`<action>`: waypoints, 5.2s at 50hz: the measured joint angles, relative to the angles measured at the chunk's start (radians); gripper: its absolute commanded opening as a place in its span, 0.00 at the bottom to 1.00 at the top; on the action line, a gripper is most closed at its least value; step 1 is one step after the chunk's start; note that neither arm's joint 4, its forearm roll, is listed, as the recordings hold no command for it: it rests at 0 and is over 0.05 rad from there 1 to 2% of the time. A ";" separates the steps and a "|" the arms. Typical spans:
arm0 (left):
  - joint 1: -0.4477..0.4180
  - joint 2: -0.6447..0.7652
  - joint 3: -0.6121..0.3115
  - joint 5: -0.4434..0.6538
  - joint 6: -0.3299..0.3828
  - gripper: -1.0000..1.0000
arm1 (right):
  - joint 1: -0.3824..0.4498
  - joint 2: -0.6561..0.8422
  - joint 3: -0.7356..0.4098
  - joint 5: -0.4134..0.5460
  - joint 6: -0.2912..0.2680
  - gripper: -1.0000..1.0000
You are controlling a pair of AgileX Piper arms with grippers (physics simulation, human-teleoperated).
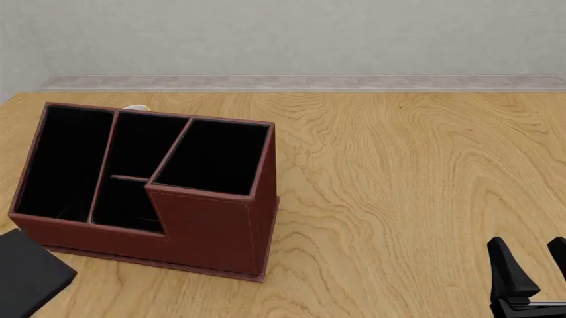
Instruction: Pick up the book and place it in the left compartment of the caddy.
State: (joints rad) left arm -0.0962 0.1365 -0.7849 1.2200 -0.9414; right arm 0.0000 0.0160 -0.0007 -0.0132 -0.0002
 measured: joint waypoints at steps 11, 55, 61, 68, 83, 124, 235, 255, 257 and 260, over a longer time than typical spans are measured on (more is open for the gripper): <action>0.071 0.043 -0.128 0.000 0.196 0.00 | 0.000 0.000 0.000 0.000 0.000 1.00; 0.131 0.423 -0.430 0.000 0.778 0.00 | 0.000 0.000 0.000 0.000 0.000 1.00; 0.129 0.468 -0.449 0.000 0.806 0.00 | 0.000 0.000 0.000 0.000 0.000 1.00; 0.118 0.496 -0.436 0.000 0.821 0.00 | 0.000 0.000 0.000 0.000 0.000 1.00; 0.150 0.556 -0.450 0.000 0.878 0.00 | 0.000 0.000 0.000 0.000 0.000 1.00; 0.237 0.745 -0.540 0.000 1.045 0.00 | 0.000 0.000 0.000 0.000 0.000 1.00; 0.269 1.051 -0.667 0.000 1.078 0.00 | 0.000 0.000 0.000 0.000 0.000 1.00; 0.282 1.087 -0.673 0.000 1.079 0.00 | 0.000 0.000 0.000 0.000 0.000 1.00; 0.285 1.090 -0.676 0.000 1.080 0.00 | 0.000 0.000 0.000 0.000 0.000 1.00; 0.288 1.095 -0.677 -0.001 1.082 0.00 | 0.000 0.000 0.000 0.000 0.000 1.00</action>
State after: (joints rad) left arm 0.1921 1.2313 -1.4620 1.2187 0.1404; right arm 0.0000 0.0161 -0.0007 -0.0132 -0.0002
